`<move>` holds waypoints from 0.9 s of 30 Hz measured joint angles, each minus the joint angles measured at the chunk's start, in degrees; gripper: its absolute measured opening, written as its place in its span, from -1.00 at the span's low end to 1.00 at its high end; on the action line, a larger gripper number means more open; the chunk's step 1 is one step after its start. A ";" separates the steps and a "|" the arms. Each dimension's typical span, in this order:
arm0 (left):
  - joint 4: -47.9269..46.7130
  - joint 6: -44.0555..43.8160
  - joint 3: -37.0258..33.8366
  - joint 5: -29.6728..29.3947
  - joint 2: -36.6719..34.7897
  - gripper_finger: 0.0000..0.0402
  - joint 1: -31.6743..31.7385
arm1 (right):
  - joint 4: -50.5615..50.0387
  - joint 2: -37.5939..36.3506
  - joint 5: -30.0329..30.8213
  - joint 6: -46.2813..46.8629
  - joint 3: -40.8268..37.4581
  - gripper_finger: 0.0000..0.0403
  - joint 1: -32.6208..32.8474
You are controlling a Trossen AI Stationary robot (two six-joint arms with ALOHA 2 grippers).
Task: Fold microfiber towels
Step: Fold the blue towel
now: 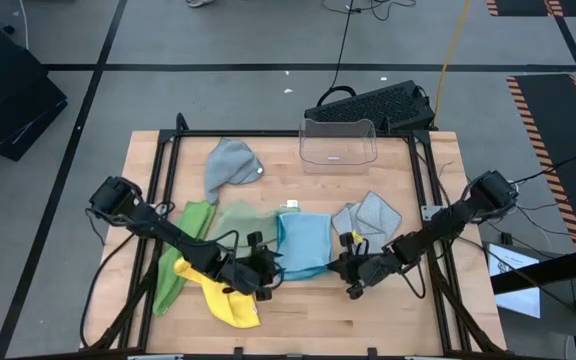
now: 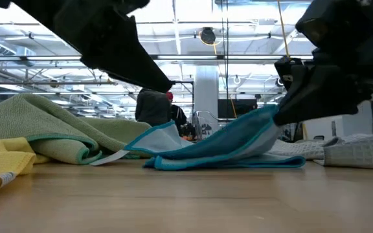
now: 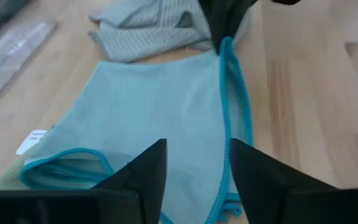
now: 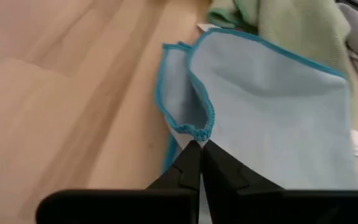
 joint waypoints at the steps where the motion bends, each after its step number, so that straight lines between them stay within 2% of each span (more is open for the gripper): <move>1: 0.21 0.06 -0.11 -1.28 0.00 -0.06 -0.53 | -1.23 -0.77 0.03 -0.26 0.00 -0.98 -0.33; 4: 1.19 1.26 -0.14 -4.20 1.34 0.10 -1.77 | -4.57 -2.84 0.11 -1.52 0.00 -0.98 -1.28; 7: 4.23 4.74 -0.17 -4.40 3.69 0.24 -2.44 | -5.67 -4.94 0.17 -2.84 -0.02 -0.99 -2.23; 12: 5.37 6.16 -0.19 -4.09 8.32 0.26 -2.23 | -7.18 -6.08 -0.06 -2.66 0.00 -0.98 -2.94; 18: 5.80 5.11 -0.19 -2.23 9.70 0.00 -1.20 | -7.39 -4.45 -4.10 1.17 -0.07 -0.98 -2.92; 23: 5.77 4.54 -0.19 3.57 9.70 -0.29 0.17 | -7.29 -3.58 -4.73 2.79 -0.07 -0.98 -2.79; 27: 5.77 4.30 -0.19 8.30 9.70 -0.60 0.96 | -7.32 -3.58 -6.87 3.50 -0.07 -0.98 -2.77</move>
